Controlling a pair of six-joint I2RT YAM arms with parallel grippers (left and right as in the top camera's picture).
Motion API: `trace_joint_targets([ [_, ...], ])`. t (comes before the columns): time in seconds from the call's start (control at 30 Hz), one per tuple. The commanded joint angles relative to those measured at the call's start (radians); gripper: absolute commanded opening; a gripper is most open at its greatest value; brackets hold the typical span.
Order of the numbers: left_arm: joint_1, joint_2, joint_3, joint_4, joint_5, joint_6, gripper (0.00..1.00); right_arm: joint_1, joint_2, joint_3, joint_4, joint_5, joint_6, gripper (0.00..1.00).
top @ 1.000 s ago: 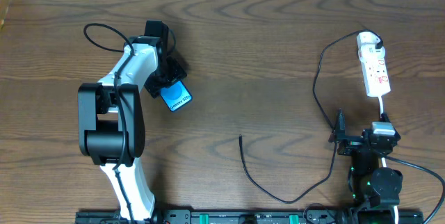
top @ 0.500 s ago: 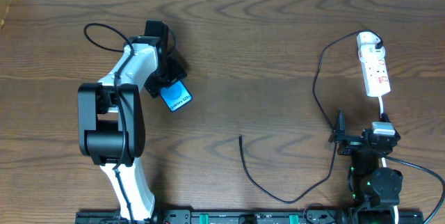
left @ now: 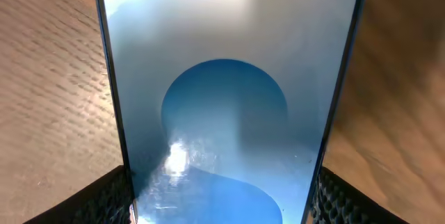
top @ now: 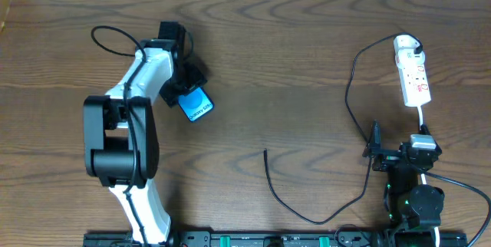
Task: Plug charger to phone and switch on socket
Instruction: 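Lift the phone with the left gripper and tilt it upright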
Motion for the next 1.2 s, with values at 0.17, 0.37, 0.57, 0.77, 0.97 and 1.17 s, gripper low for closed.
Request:
trace_joint_targets([
  [0.17, -0.001, -0.111, -0.001, -0.019, 0.01, 0.006, 0.08, 0.01, -0.009, -0.001, -0.004, 0.001, -0.015, 0.99],
  [0.37, 0.0, -0.148, -0.001, -0.012, 0.094, 0.005, 0.08, 0.01, -0.009, -0.001, -0.004, 0.001, -0.015, 0.99],
  [0.57, 0.0, -0.17, -0.001, 0.04, 0.298, -0.003, 0.07, 0.01, -0.009, -0.001, -0.004, 0.001, -0.015, 0.99],
  [0.77, 0.0, -0.172, -0.001, 0.125, 0.564, -0.091, 0.08, 0.01, -0.009, -0.001, -0.004, 0.001, -0.015, 0.99],
  [0.97, 0.003, -0.172, -0.001, 0.212, 0.772, -0.205, 0.08, 0.01, -0.009, -0.001, -0.004, 0.001, -0.015, 0.99],
  [1.17, 0.023, -0.172, -0.001, 0.296, 0.998, -0.362, 0.07, 0.01, -0.009, -0.001, -0.004, 0.001, -0.015, 0.99],
])
